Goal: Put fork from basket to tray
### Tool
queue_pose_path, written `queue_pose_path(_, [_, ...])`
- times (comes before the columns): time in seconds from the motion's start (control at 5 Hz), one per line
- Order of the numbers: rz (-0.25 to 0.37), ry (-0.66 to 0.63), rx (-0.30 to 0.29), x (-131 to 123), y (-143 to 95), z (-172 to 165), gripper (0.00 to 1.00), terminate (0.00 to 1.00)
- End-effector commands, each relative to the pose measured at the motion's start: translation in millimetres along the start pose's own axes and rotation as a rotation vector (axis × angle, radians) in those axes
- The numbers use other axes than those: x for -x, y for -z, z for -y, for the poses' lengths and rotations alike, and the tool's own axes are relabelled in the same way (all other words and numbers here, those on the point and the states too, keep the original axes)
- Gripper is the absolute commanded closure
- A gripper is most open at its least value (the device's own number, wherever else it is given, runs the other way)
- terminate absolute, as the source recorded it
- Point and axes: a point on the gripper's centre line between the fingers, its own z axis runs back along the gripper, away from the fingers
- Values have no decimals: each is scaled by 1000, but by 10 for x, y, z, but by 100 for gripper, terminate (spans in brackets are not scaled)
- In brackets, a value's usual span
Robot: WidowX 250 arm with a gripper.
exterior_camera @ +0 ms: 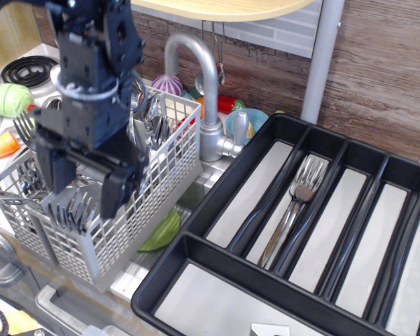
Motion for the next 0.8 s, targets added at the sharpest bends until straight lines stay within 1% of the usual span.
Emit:
queue_pose_path(0.0, [55, -15, 41, 7, 123, -45, 0, 0])
queue_pose_path(0.2, [84, -14, 44, -40, 153, -34, 100, 0])
queue_pose_path(0.6, [88, -8, 34, -77, 122, -28, 100, 0])
